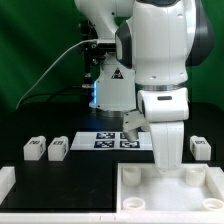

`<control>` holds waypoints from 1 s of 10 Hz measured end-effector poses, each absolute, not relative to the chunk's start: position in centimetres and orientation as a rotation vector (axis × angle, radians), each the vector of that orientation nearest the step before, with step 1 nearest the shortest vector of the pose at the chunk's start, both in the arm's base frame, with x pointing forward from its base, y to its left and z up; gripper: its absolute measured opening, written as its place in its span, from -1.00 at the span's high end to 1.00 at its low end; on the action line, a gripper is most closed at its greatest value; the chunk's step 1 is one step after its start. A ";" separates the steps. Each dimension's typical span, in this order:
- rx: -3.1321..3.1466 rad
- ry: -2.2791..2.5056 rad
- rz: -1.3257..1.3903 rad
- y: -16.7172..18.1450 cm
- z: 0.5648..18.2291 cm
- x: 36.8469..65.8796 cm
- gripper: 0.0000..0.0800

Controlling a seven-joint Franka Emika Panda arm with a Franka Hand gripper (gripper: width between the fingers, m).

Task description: Assemble one leg

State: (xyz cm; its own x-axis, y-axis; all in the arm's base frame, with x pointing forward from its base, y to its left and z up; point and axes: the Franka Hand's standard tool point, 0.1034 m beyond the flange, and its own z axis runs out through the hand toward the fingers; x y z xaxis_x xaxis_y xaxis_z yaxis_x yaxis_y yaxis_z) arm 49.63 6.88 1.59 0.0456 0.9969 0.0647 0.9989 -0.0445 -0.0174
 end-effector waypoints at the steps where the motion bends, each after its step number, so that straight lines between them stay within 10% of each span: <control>1: -2.230 -2.129 -0.053 6.8 1.6 49.6 0.37; 2: -2.231 -2.128 -0.053 6.8 1.5 49.6 0.37; 4: -2.232 -2.127 -0.053 6.8 1.5 49.6 -0.41; 10: -2.234 -2.124 -0.052 6.6 1.5 49.6 -0.62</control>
Offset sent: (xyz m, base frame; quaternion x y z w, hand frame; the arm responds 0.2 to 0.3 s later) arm 0.0000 0.0000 0.0000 0.0000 0.0000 0.0000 1.0000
